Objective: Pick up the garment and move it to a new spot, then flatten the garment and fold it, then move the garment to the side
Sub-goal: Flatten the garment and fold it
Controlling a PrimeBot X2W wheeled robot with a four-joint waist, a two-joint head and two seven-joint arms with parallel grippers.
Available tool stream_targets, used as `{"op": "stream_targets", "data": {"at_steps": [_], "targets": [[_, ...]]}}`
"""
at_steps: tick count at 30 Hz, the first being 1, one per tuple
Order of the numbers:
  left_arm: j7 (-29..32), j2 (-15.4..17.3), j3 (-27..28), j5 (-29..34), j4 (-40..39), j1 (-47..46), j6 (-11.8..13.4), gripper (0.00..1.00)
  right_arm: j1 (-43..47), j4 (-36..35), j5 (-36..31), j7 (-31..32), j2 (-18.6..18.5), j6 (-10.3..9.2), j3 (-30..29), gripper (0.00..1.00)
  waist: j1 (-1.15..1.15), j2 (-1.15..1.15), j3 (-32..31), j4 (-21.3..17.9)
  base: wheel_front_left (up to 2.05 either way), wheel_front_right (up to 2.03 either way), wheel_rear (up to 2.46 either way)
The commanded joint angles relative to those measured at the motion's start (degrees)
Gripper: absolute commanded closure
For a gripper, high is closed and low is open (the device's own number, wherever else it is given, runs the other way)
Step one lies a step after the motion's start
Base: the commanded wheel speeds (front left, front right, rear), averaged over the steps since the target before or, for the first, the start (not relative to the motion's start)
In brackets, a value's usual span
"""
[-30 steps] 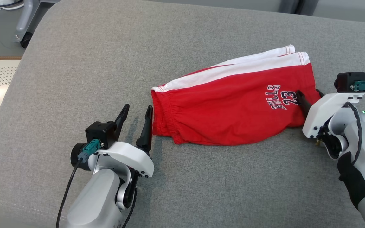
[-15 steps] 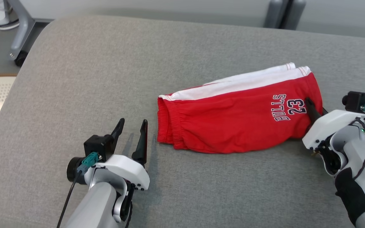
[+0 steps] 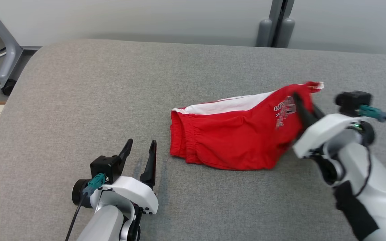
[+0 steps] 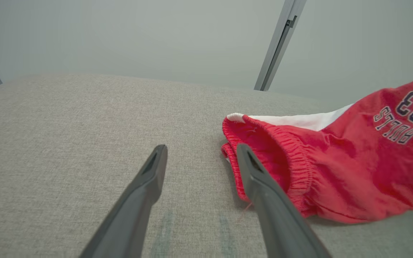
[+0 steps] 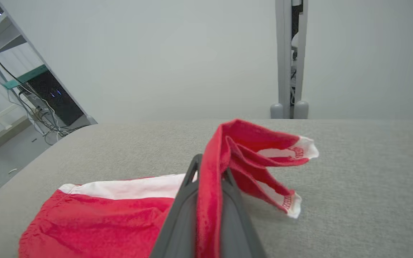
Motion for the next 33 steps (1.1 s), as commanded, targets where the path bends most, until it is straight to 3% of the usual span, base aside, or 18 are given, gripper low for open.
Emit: {"op": "stream_targets", "data": {"at_steps": [1,7,12,13,14,15,22,26,31,33], "targets": [[-0.2,0.3,-0.2,0.1,0.0,0.5,-0.1,0.0,-0.4,-1.9,-0.1,0.6,1.0,0.0,1.6,1.0,0.0,0.0,-0.4,0.5,0.0,0.0,0.0],[-0.2,0.3,-1.2,-0.8,0.2,1.5,0.1,0.0,1.8,-8.9,1.9,3.4,5.1,0.0,9.8,1.0,0.0,0.0,-1.5,3.3,0.0,0.0,0.0],[-0.2,0.3,-1.9,-1.1,0.7,1.9,0.2,0.0,3.1,-7.5,3.1,4.8,7.8,0.0,17.0,1.0,0.0,0.0,-1.8,6.0,0.0,0.0,0.0],[-0.2,0.3,-1.9,-1.0,0.8,1.9,0.2,0.0,3.2,-6.5,3.4,4.9,7.9,0.0,17.8,0.82,0.0,0.0,-1.7,6.3,0.0,0.0,0.0],[-0.2,0.3,-2.0,-1.1,0.9,2.0,0.2,0.0,3.2,-5.8,3.9,4.6,8.0,0.0,18.5,0.05,0.0,0.0,-1.7,6.6,0.0,0.0,0.0],[-0.2,0.3,-2.1,-1.2,0.9,2.1,0.3,0.0,3.2,-5.3,4.3,4.2,8.2,0.0,19.3,0.0,0.0,0.0,-1.7,6.7,0.0,0.0,0.0],[-0.2,0.3,-1.6,-1.0,0.6,2.0,0.8,0.0,2.3,-6.6,9.3,-0.6,8.2,0.0,24.4,0.0,0.0,0.0,-1.5,5.9,0.0,0.0,0.0],[-0.2,0.3,-0.9,-0.6,0.4,2.3,1.0,0.0,1.2,-5.6,9.5,-3.2,8.3,0.0,23.8,0.0,0.0,0.0,-1.8,4.7,0.0,0.0,0.0],[-0.2,0.3,0.3,0.4,0.0,2.7,1.1,0.0,0.3,-2.0,6.9,-5.4,8.3,0.0,18.7,0.0,0.0,0.0,-2.3,2.7,0.0,0.0,0.0],[-0.2,0.3,0.9,1.0,-0.2,2.9,1.2,0.0,0.1,-1.8,4.2,-5.7,8.2,0.0,13.3,0.0,0.0,0.0,-2.6,1.9,0.0,0.0,0.0]]}}
